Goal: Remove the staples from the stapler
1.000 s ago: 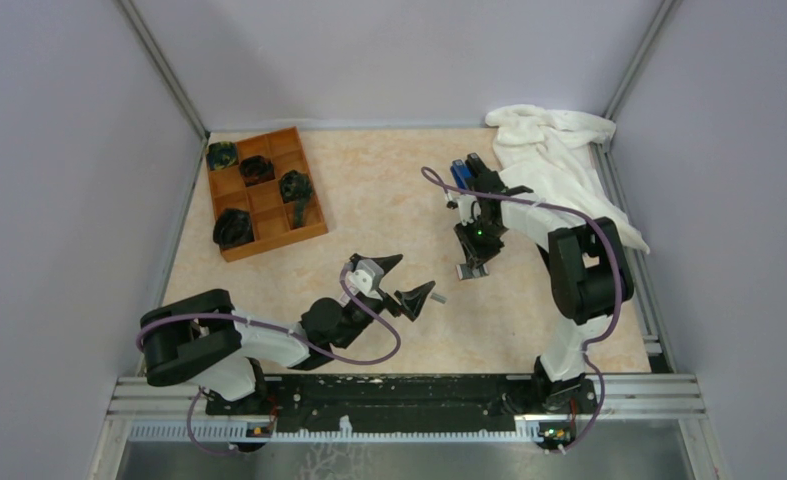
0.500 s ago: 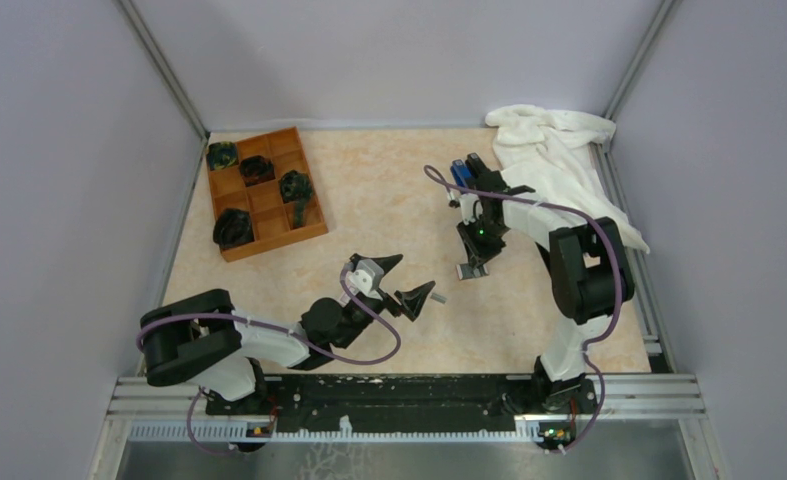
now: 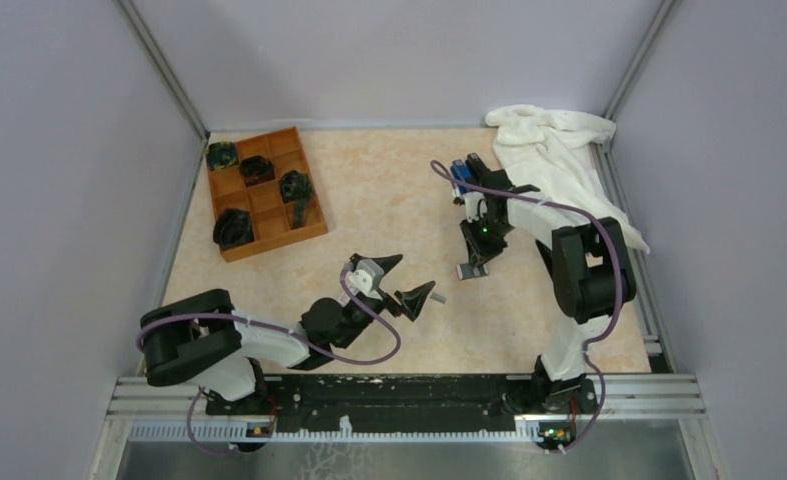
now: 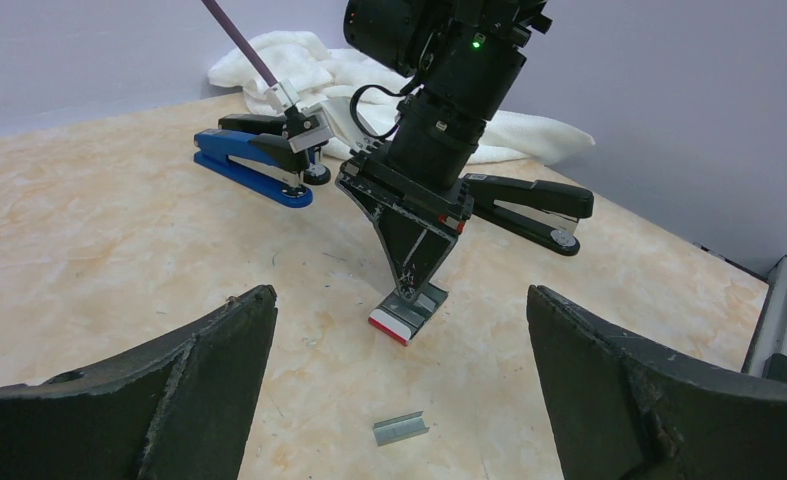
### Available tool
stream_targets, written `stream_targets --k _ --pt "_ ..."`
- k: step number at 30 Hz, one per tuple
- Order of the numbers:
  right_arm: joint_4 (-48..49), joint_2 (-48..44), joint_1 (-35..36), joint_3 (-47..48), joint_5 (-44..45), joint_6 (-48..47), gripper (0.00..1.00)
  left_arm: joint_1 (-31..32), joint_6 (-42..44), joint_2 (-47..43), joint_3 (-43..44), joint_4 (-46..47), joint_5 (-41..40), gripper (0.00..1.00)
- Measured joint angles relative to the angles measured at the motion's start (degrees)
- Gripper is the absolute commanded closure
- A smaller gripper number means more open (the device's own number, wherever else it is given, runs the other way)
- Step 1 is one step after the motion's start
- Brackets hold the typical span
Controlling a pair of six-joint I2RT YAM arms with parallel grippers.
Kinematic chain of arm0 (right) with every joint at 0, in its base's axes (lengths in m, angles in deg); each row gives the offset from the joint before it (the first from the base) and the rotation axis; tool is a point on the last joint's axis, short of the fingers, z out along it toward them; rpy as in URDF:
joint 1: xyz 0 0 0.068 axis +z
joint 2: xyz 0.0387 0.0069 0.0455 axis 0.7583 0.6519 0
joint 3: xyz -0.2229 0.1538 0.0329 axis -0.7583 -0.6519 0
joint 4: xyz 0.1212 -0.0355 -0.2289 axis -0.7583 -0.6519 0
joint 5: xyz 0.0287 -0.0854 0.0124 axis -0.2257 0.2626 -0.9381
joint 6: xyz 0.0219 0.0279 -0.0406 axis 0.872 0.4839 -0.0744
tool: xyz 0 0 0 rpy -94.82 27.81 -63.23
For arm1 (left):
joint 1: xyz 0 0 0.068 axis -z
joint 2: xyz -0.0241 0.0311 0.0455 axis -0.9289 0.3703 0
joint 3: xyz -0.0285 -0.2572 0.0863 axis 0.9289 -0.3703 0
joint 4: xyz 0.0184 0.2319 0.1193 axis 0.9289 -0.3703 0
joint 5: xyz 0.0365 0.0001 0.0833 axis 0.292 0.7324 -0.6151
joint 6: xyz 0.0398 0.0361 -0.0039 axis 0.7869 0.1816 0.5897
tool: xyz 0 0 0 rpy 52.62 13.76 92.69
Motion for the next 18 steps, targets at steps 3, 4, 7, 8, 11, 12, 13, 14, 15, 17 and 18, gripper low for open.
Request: stream_targets --k 3,4,7,8,11,12,13,14,15,17,18 --pt "0.0 0.0 -0.07 0.0 -0.66 0.26 0.82 0.0 0.0 0.0 0.0 0.0 0.0 0.01" --pt "0.0 0.0 -0.07 0.0 -0.9 0.33 0.82 0.0 0.0 0.0 0.0 -0.02 0.0 0.01" --pt "0.0 0.0 -0.07 0.0 -1.2 0.42 0.81 0.0 0.0 0.0 0.0 0.0 0.0 0.01" --pt "0.0 0.0 -0.07 0.0 -1.29 0.44 0.81 0.0 0.0 0.0 0.0 0.0 0.0 0.01" --pt "0.0 0.0 -0.07 0.0 -1.31 0.44 0.8 0.0 0.0 0.0 0.0 0.0 0.0 0.01" --pt "0.0 0.0 -0.07 0.0 -1.31 0.46 0.8 0.0 0.0 0.0 0.0 -0.02 0.0 0.01" --pt "0.0 0.0 -0.07 0.0 -1.31 0.46 0.8 0.0 0.0 0.0 0.0 0.0 0.0 0.01" --pt "0.0 0.0 -0.07 0.0 -1.31 0.46 0.8 0.0 0.0 0.0 0.0 0.0 0.0 0.01" --pt "0.0 0.0 -0.07 0.0 -1.29 0.44 0.8 0.0 0.0 0.0 0.0 0.0 0.0 0.01" --pt "0.0 0.02 -0.09 0.0 -1.27 0.44 0.8 0.0 0.0 0.0 0.0 0.0 0.0 0.01" --pt "0.0 0.0 -0.13 0.0 -1.29 0.44 0.8 0.0 0.0 0.0 0.0 0.0 0.0 0.01"
